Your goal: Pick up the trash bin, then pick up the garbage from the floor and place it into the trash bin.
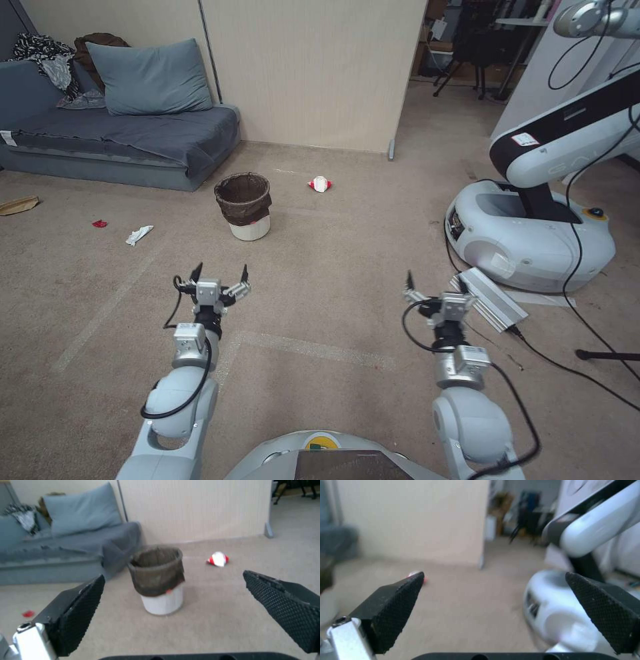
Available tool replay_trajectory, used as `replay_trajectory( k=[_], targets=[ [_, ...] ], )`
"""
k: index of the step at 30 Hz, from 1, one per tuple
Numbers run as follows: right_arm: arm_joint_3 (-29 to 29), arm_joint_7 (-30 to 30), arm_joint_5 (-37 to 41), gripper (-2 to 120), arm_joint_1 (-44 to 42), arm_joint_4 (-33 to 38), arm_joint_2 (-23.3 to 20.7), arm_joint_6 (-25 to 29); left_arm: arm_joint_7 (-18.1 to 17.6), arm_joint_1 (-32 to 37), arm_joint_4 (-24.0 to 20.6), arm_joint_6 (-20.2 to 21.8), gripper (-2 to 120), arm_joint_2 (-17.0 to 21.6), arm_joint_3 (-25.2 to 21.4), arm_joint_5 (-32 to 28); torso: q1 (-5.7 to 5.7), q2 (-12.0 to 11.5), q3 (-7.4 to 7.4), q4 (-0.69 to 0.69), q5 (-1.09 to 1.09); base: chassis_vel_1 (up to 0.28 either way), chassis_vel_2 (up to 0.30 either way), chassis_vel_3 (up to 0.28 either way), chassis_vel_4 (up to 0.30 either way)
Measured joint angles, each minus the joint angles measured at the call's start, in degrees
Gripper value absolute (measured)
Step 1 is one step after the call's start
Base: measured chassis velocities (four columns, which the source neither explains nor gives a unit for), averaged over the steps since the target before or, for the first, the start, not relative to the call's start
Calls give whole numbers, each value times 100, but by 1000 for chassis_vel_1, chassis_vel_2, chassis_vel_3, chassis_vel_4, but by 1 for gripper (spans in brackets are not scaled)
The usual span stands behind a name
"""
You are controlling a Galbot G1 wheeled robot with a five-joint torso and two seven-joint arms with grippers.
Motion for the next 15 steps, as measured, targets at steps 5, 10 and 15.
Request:
replay_trajectory(
  k=[5,10,15],
  targets=[
    [46,14,55,100,-6,46,38,128,-83,-3,-141,159,100,20,27,47,0,0,1,5,1,0,0,0,0],
    [60,-7,67,100,9,31,39,261,-89,10,-150,167,100,8,33,91,0,0,0,4,1,0,0,0,0],
    [98,-84,34,100,17,-31,35,356,-84,23,-148,154,100,3,29,114,0,0,0,4,2,0,0,0,0]
  ],
)
